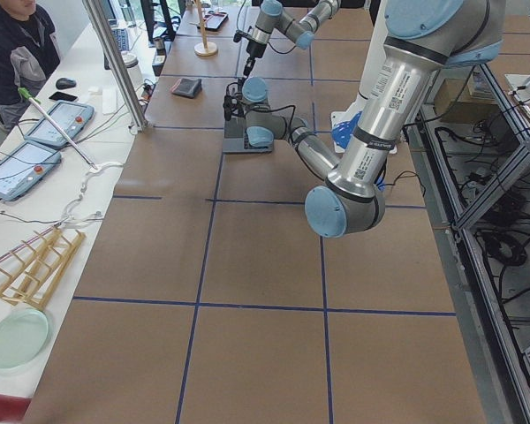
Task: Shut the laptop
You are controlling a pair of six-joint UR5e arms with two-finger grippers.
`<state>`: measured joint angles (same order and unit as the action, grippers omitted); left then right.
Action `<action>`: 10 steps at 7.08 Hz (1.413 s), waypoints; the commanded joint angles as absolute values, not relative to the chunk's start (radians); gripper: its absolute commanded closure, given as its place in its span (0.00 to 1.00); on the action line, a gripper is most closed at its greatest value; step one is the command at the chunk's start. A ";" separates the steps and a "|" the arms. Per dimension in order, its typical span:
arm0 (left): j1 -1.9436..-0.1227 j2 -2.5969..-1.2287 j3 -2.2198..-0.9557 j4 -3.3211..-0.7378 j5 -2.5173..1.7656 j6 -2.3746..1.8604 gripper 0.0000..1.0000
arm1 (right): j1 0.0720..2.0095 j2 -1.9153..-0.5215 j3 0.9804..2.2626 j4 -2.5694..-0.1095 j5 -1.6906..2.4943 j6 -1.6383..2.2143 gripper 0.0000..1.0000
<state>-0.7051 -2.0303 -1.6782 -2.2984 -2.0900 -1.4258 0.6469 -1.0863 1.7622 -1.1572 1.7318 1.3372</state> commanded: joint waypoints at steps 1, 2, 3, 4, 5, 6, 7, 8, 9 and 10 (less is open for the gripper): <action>-0.704 -2.067 -1.599 -2.298 -2.042 -1.425 1.00 | 0.666 -1.019 1.637 -1.157 1.732 1.325 0.99; -0.701 -2.110 -1.518 -2.298 -2.020 -1.422 1.00 | 0.666 -1.006 1.596 -1.155 1.730 1.325 0.99; -0.695 -2.132 -1.453 -2.301 -1.988 -1.416 1.00 | 0.664 -0.976 1.542 -1.154 1.729 1.325 0.99; -0.689 -2.153 -1.400 -2.301 -1.976 -1.399 1.00 | 0.660 -0.968 1.508 -1.154 1.727 1.325 0.99; -0.677 -2.155 -1.381 -2.302 -1.967 -1.390 1.00 | 0.654 -0.966 1.482 -1.154 1.726 1.325 0.99; -0.669 -2.155 -1.379 -2.301 -1.960 -1.385 1.00 | 0.652 -0.966 1.476 -1.152 1.726 1.324 0.98; -0.670 -2.158 -1.384 -2.301 -1.962 -1.385 1.00 | 0.656 -0.947 1.477 -1.154 1.730 1.330 0.95; -0.676 -2.158 -1.390 -2.301 -1.973 -1.385 0.98 | 0.670 -0.942 1.479 -1.161 1.749 1.335 0.68; -0.681 -2.146 -1.390 -2.298 -1.977 -1.384 0.10 | 0.702 -0.946 1.480 -1.184 1.787 1.328 0.01; -0.702 -2.137 -1.400 -2.251 -1.976 -1.361 0.01 | 0.742 -0.956 1.482 -1.225 1.872 1.297 0.00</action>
<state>-0.6844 -2.1475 -1.3918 -2.2870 -1.9744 -1.3785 0.7002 -0.9486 1.4801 -1.1860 1.7935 1.3219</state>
